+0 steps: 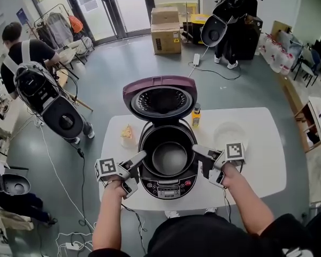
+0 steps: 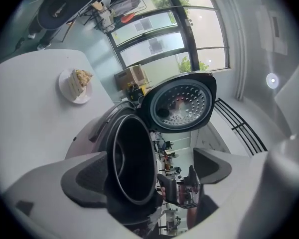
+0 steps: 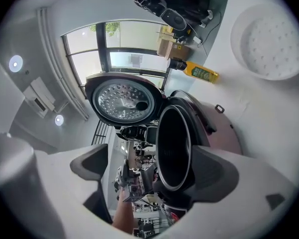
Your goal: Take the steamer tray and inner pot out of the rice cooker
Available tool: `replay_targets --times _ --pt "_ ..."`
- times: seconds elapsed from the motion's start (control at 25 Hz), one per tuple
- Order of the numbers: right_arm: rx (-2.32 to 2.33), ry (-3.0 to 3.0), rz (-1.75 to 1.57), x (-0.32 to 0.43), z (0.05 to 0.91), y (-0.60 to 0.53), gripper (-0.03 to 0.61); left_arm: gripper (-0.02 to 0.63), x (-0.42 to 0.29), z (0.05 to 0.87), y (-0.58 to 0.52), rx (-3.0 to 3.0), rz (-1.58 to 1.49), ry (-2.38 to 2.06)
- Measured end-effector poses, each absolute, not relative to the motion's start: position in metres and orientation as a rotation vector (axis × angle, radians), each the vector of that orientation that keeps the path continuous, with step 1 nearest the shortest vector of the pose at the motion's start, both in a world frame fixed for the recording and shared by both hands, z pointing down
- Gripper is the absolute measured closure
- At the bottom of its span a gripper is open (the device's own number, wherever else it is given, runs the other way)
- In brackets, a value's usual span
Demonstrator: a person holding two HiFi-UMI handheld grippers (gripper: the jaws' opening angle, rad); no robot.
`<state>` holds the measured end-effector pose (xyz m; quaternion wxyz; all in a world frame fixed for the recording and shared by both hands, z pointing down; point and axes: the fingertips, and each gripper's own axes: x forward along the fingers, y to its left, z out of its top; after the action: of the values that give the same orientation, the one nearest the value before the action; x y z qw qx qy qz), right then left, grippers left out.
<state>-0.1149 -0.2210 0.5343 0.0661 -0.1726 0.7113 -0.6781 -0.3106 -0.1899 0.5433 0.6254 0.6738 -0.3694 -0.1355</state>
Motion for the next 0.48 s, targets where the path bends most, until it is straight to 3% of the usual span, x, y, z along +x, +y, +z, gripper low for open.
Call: replay_targets --times 0.28,0.48 --pt "-0.489 2.152 -2.104 -0.122 0.543 -0.215 0.052 0.092 -0.300 0.546 -0.192 1.576 -0.229 -0.818" --pt "-0.461 2.159 -2.121 -0.128 0.544 -0.217 0.057 0.152 -0.299 0.552 -0.190 1.588 -0.143 -0.820"
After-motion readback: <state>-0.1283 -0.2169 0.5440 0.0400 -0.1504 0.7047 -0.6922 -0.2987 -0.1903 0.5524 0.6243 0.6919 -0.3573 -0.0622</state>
